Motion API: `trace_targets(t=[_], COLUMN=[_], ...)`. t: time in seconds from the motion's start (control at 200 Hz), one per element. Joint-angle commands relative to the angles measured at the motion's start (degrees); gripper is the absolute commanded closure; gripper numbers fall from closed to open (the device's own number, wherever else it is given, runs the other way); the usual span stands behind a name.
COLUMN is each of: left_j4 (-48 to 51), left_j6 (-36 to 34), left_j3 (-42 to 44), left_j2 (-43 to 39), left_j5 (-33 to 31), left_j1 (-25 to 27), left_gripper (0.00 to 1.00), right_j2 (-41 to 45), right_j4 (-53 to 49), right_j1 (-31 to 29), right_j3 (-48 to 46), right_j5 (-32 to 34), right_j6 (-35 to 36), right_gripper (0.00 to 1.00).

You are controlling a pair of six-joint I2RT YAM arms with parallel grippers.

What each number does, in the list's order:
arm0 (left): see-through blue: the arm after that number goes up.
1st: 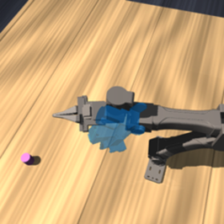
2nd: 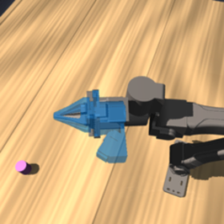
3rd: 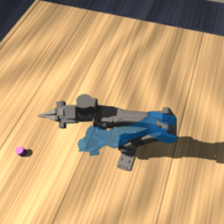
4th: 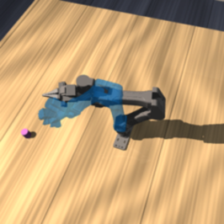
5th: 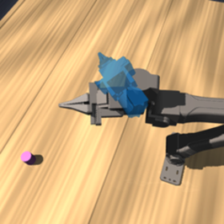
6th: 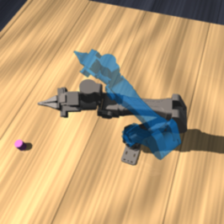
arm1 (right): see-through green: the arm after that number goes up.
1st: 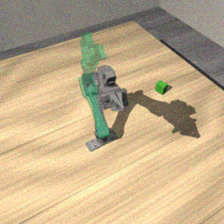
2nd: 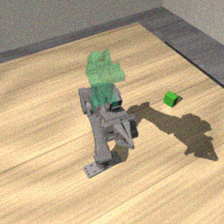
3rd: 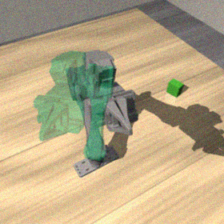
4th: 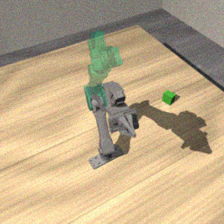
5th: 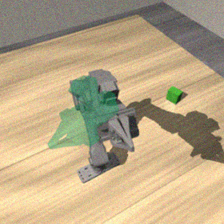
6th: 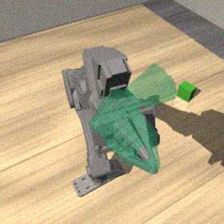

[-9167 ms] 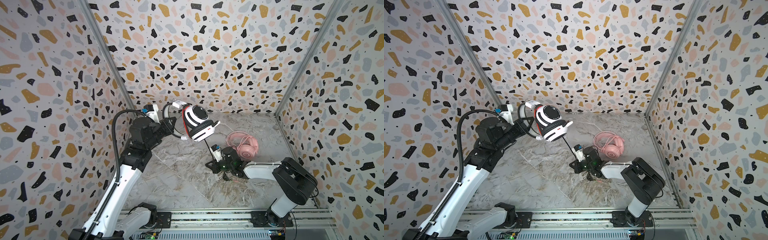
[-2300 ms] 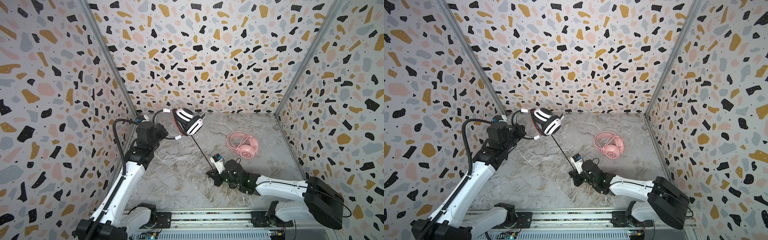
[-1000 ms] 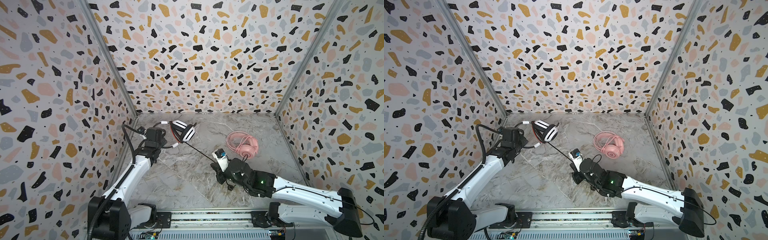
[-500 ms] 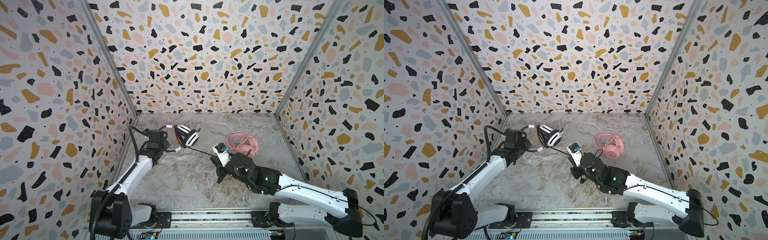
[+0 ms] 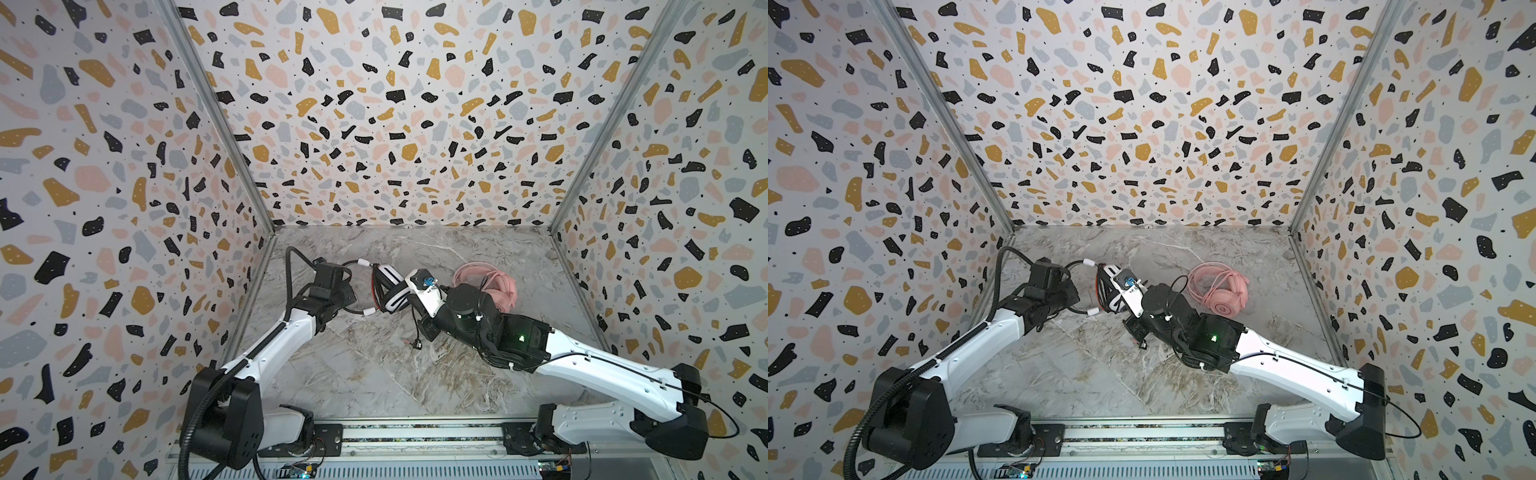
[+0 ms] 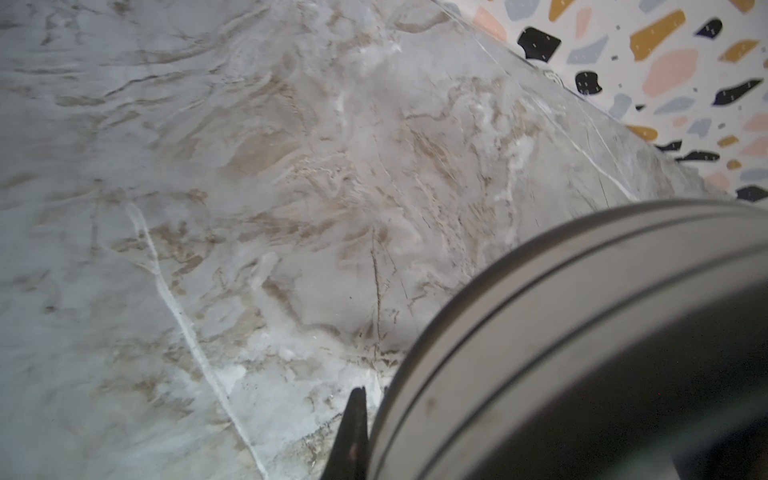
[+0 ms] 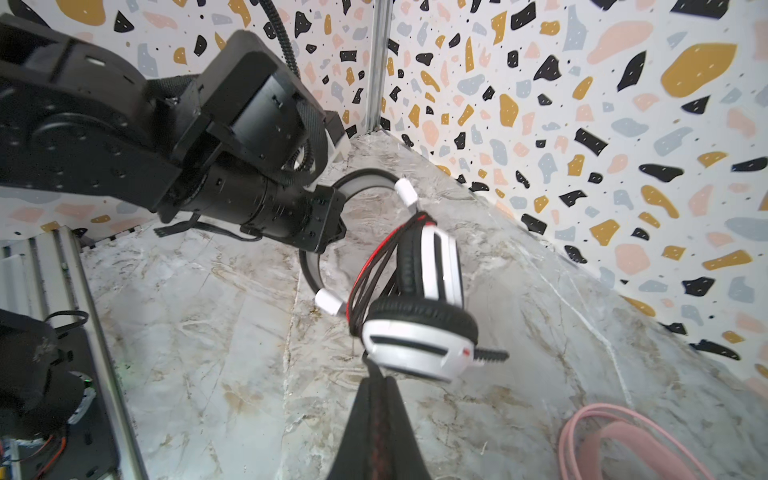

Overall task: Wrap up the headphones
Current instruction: 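Lower the headset with the left gripper while the right brings the cable up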

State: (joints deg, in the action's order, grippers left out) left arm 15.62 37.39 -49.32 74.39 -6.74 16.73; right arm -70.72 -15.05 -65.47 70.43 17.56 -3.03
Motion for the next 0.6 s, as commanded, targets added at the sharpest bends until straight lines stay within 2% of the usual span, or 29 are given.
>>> trace_targets(t=[0.0, 0.27, 0.37, 0.596], left_j4=[-2.0, 1.1, 1.5, 4.8], left_j6=[-5.6, -15.7, -18.9, -24.0], left_j3=[-1.5, -0.6, -0.2, -0.4], left_j2=[-2.7, -8.2, -9.0, -8.6], left_j5=[-0.6, 5.0, 11.3, 17.8], left_j1=[0.8, 1.1, 1.3, 6.6], left_gripper=[1.00, 1.00, 1.00, 1.00], right_j2=[1.1, 1.3, 1.3, -0.3], right_j4=[-1.1, -4.7, -4.9, -4.2], right_j1=[1.2, 7.4, 10.3, 13.4], right_j3=[5.1, 8.7, 8.8, 9.5], right_j5=[3.2, 6.0, 5.7, 3.1], right_j6=[4.0, 7.7, 8.2, 9.6], right_gripper=[0.94, 0.93, 0.93, 0.93])
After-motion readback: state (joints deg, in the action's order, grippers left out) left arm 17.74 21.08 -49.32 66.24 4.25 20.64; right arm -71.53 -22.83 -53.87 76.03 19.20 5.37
